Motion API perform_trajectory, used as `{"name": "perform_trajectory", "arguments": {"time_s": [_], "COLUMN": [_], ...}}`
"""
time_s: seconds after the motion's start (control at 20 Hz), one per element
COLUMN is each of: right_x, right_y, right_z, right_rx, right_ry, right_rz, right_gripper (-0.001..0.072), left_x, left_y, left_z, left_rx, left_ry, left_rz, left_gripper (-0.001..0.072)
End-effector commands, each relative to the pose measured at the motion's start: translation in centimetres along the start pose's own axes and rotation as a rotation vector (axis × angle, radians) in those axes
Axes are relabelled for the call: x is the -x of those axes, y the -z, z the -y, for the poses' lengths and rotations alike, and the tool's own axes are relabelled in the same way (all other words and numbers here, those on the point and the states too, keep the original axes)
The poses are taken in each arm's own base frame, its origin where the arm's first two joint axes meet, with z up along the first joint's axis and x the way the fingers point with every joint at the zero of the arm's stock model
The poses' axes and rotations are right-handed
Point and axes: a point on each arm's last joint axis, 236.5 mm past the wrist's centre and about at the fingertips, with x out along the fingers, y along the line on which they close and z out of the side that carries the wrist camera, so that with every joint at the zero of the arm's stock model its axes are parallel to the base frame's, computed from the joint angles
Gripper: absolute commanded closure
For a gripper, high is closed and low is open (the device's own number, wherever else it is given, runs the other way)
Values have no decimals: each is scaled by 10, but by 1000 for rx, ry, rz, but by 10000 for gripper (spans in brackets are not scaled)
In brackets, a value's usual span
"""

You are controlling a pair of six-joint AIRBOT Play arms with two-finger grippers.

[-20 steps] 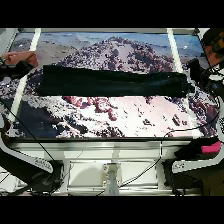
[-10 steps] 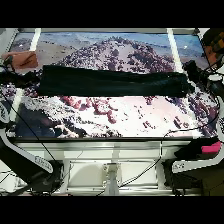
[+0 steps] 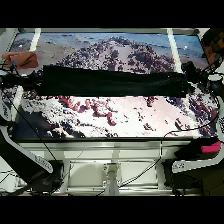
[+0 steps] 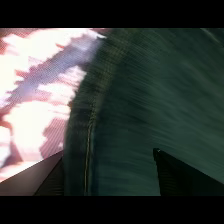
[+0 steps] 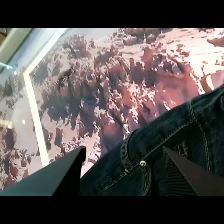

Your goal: Fold the clothes and pants, and hang the long-sleeved shirts on hangers.

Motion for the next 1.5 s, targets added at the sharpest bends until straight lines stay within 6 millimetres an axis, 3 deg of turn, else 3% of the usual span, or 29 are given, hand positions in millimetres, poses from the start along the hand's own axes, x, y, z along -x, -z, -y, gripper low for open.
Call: {"name": "perform_trajectory", "arguments": {"time_s": [0.0,0.1,0.15,0.3,0.45,0.7,0.75,0.8,0.85,0.9,1.05,1.2,1.45], "right_x": [0,0,0,1,7,33,36,39,40,39,34,23,16], "right_y": [4,4,4,7,13,21,27,36,46,57,94,142,275], "right_z": [-2,-2,-2,-4,-21,-93,-106,-120,-134,-151,-204,-265,-333], "right_rx": [3,3,3,4,62,256,289,336,382,418,501,549,572], "right_ry": [-7,-8,-8,-15,-63,-265,-291,-311,-331,-353,-403,-424,-495], "right_rz": [-16,-18,-18,-31,-81,-221,-248,-275,-295,-307,-305,-255,-400], "right_gripper": [154,154,154,154,155,188,270,441,671,662,663,666,666], "left_x": [-20,-26,-26,-9,32,99,111,123,135,148,172,177,154], "left_y": [34,40,37,13,-15,-12,-8,-5,-6,-7,1,13,48], "left_z": [19,23,30,59,91,115,119,125,130,136,154,179,223], "left_rx": [47,43,5,-100,-153,-279,-313,-332,-326,-298,-245,-283,-348], "left_ry": [149,160,181,311,418,291,255,214,186,168,151,160,192], "left_rz": [-144,-168,-157,-59,44,51,53,58,78,99,113,100,-19], "left_gripper": [88,90,128,689,683,684,684,684,684,684,684,684,684]}}
